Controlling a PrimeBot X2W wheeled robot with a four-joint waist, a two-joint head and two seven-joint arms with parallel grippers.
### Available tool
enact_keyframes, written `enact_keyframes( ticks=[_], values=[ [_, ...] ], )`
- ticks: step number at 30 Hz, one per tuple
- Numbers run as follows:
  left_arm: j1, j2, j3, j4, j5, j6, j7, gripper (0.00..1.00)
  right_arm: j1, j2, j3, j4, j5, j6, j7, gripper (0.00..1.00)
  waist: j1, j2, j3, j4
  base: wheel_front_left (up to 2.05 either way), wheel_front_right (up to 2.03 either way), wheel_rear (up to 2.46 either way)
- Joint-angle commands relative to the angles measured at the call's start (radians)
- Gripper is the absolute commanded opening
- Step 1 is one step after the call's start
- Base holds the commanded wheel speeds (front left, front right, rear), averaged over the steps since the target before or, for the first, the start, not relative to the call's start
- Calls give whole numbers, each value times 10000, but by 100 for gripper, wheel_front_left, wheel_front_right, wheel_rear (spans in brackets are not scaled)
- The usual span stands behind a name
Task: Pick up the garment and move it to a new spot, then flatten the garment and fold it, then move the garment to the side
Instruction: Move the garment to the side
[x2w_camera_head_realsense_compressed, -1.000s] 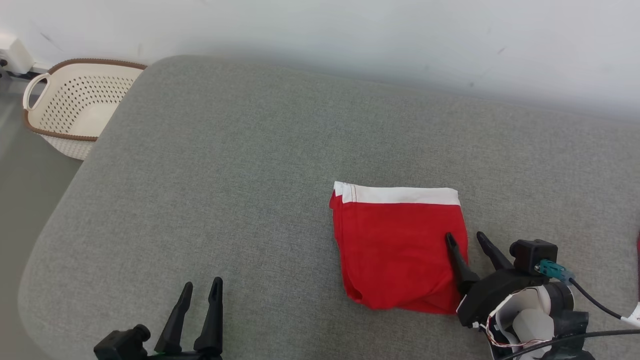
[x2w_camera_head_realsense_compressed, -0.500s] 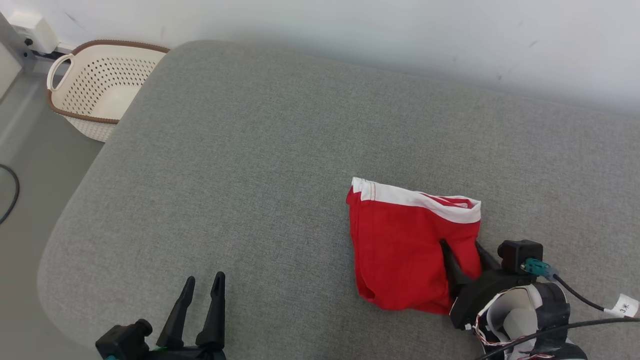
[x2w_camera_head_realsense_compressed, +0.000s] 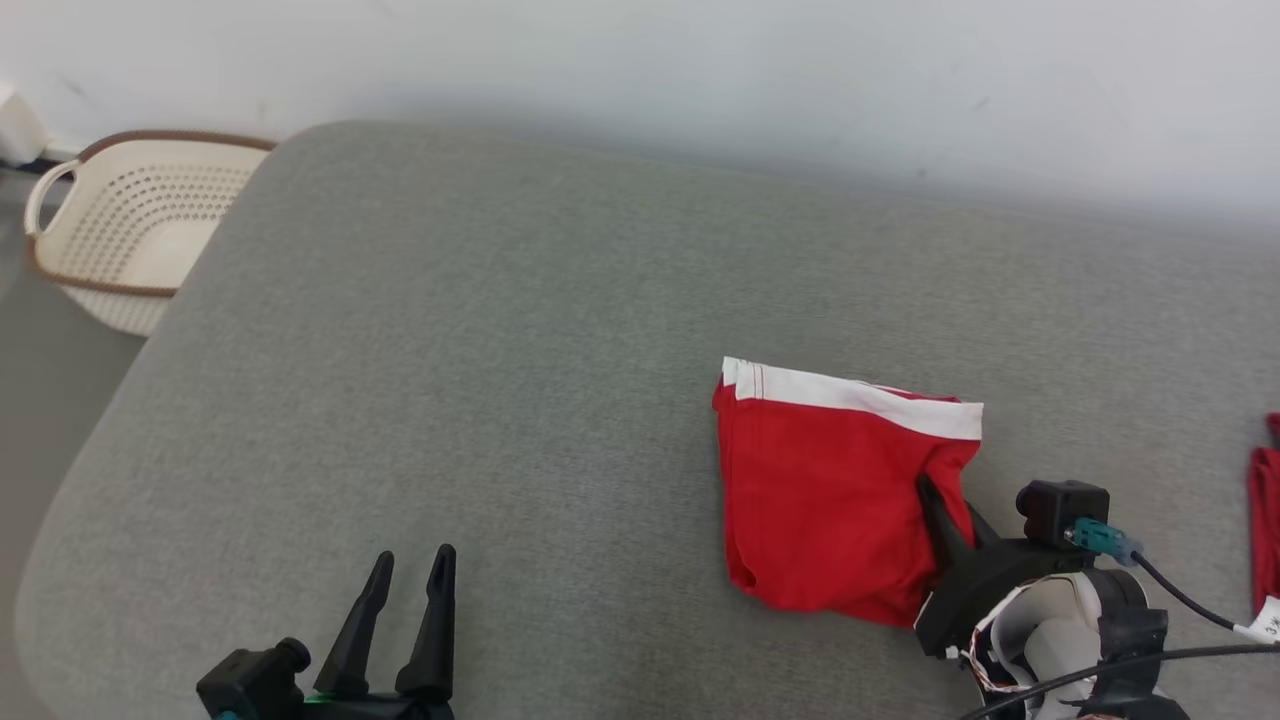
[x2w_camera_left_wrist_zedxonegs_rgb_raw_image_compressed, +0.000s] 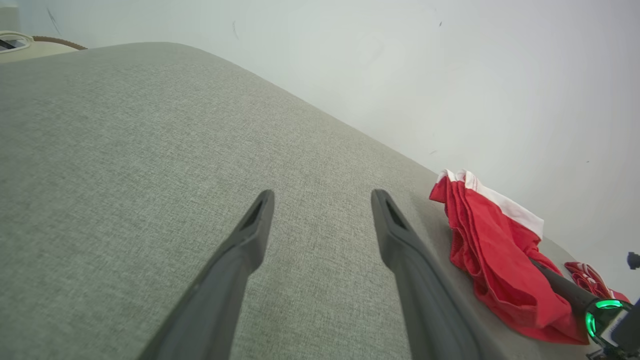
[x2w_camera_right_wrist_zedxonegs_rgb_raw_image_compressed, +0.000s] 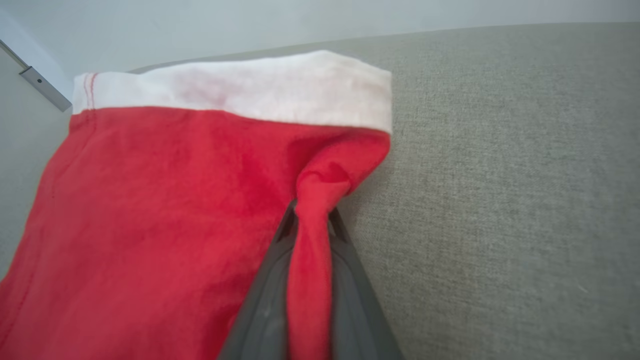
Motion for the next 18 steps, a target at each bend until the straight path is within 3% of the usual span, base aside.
enact_keyframes(
  ticks=[1,18],
  values=[
    [198,4,56,-54,168,-2,-9,100,226,-19,-115,-59,-93,-11,-7,0,0,-1,-350,-587,0,0,0],
    [139,4,941,-187,1686,417,-8,100,1034,386,-888,-848,-599,-11,-9,0,0,-1,-383,-4184,0,0,0]
  ],
)
